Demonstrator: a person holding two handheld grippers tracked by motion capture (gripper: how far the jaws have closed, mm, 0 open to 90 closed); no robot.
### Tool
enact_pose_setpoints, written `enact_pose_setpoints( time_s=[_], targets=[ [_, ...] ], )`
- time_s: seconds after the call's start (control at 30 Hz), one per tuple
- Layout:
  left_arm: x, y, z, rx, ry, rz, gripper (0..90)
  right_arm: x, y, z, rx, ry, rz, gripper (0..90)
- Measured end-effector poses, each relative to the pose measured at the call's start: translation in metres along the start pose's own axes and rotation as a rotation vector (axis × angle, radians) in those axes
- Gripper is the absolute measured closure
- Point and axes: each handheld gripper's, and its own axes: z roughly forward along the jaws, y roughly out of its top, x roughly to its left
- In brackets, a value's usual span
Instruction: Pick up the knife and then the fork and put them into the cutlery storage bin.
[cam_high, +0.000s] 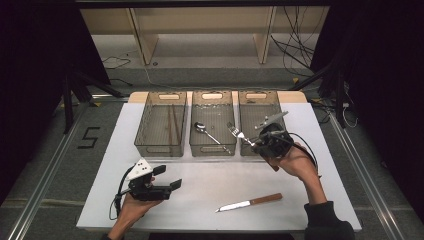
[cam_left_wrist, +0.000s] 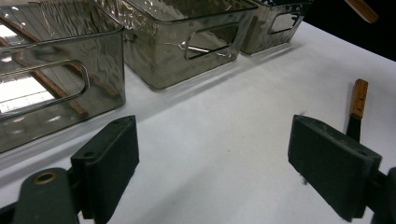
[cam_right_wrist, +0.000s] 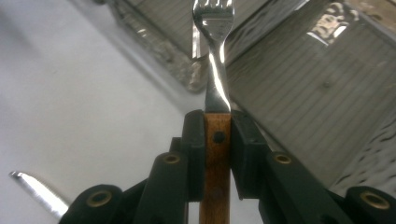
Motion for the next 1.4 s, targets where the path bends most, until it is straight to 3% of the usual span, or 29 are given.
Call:
enact_pose_setpoints(
  time_s=[0.4,0.8,0.93,1.4],
  targets=[
    [0.0,0.0,-0.001,0.0,-0.003,0.002,16.0,-0.048,0.024,0.014,0.008,-0.06,0.137,77.6],
    [0.0,0.0,-0.001,-0.003,-0.004,0.002,16.0,-0.081,0.047,0.03,0.046,-0.096,0.242,77.6],
    [0.001,0.0,-0.001,-0.004,-0.006,0.0,16.0,-0.087,0.051,0.036,0.052,-0.107,0.271,77.6],
    [0.001,0.0,-0.001,-0.004,-0.008,0.001,16.0,-0.095,0.052,0.055,0.079,-0.136,0.3,77.5]
  ],
)
